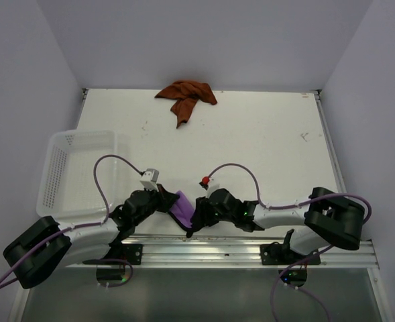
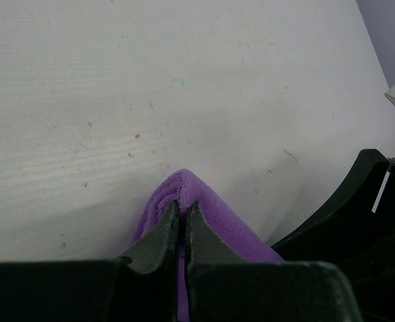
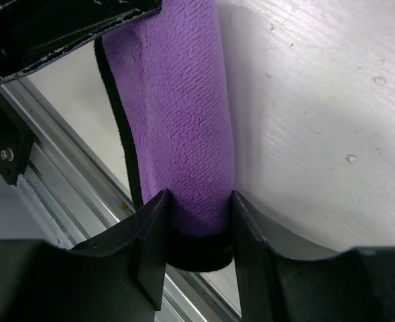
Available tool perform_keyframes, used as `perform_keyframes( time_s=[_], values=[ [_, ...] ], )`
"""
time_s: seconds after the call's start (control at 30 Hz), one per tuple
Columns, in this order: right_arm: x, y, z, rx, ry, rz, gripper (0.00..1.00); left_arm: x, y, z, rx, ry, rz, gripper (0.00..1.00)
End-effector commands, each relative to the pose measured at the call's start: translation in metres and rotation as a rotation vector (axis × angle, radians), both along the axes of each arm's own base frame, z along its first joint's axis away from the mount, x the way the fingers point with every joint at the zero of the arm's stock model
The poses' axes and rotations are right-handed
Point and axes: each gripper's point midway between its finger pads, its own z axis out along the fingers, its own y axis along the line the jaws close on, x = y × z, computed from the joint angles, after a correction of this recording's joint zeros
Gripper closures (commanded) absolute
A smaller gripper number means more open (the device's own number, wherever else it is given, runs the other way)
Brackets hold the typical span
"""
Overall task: Roll the towels
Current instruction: Roll the towel
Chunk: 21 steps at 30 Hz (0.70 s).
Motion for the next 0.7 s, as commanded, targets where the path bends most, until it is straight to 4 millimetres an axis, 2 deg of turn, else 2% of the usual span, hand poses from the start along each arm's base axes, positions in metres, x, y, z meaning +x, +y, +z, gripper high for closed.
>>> perform_keyframes(
  time_s=[0.0,0.13,0.23,0.27,0.3,0.37,0.4,0.5,0.57,0.6,0.67],
  values=[
    [-0.012,-0.002,-0.015,-0.082,-0.024,0.042,0.59,0.008,0.007,0.010,-0.015,-0.074,0.047,1.00],
    [-0.013,-0.004,-0.016,-0.140,-0.057,0.040,0.73,0.008,0.008,0.013,-0.021,-0.079,0.051,1.00],
    [-0.011,-0.004,-0.009,-0.180,-0.104,0.046,0.82,0.010,0.008,0.014,-0.016,-0.070,0.058,1.00],
    [-0.010,-0.004,-0.005,-0.188,-0.125,0.051,0.84,0.011,0.008,0.016,-0.009,-0.063,0.063,0.94],
    [-0.007,0.001,0.004,-0.194,-0.160,0.043,0.85,0.012,0.008,0.017,-0.007,-0.061,0.068,0.78],
    [-0.006,-0.004,0.005,-0.246,-0.193,0.050,0.85,0.016,0.007,0.025,0.007,-0.044,0.083,0.69],
    [-0.009,0.000,0.009,-0.250,-0.211,0.059,0.85,0.019,0.008,0.028,0.016,-0.043,0.098,0.56],
    [-0.010,-0.005,0.007,-0.340,-0.251,0.062,0.85,0.030,0.013,0.042,0.074,-0.006,0.158,0.46],
    [-0.007,-0.007,0.009,-0.391,-0.286,0.046,0.85,0.035,0.014,0.053,0.104,0.042,0.193,0.44],
    [-0.010,-0.007,0.003,-0.423,-0.300,0.056,0.85,0.037,0.015,0.056,0.113,0.062,0.209,0.43],
    [-0.007,-0.009,0.004,-0.465,-0.338,0.036,0.84,0.037,0.014,0.059,0.123,0.150,0.217,0.44]
  ],
)
